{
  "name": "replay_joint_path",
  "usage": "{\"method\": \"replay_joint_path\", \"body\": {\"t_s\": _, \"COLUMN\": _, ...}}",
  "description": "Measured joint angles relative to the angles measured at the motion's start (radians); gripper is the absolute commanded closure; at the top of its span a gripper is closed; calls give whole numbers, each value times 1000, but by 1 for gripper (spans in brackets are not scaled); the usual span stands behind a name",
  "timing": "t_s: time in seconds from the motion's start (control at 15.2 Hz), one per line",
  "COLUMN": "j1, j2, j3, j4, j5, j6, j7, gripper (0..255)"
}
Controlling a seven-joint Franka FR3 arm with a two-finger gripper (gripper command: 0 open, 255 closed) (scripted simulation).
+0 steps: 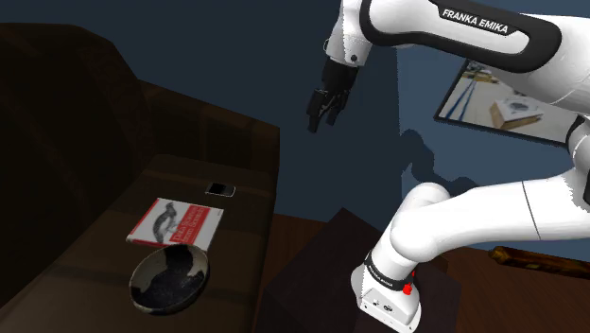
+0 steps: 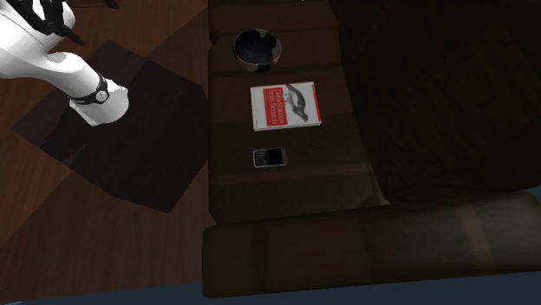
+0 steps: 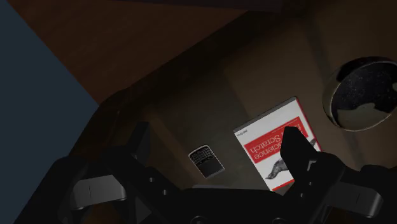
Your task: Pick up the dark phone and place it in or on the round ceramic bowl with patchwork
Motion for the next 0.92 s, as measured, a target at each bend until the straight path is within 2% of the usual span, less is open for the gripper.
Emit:
{"method": "replay_joint_path", "body": {"t_s": 0.13, "j1": 0, "j2": 10, "j3": -2, "j4": -4, "j5": -3, "j6": 13, "j7": -7, "gripper": 0}}
{"method": "replay_joint_path", "body": {"t_s": 0.46, "j1": 9, "j2": 103, "j3": 4, "j4": -71, "j5": -7, "j6": 167, "j7": -47, "gripper": 0}}
{"method": "replay_joint_path", "body": {"t_s": 0.92, "j1": 16, "j2": 312, "j3": 7, "j4": -92, "j5": -21, "j6": 393, "j7": -112, "gripper": 0}}
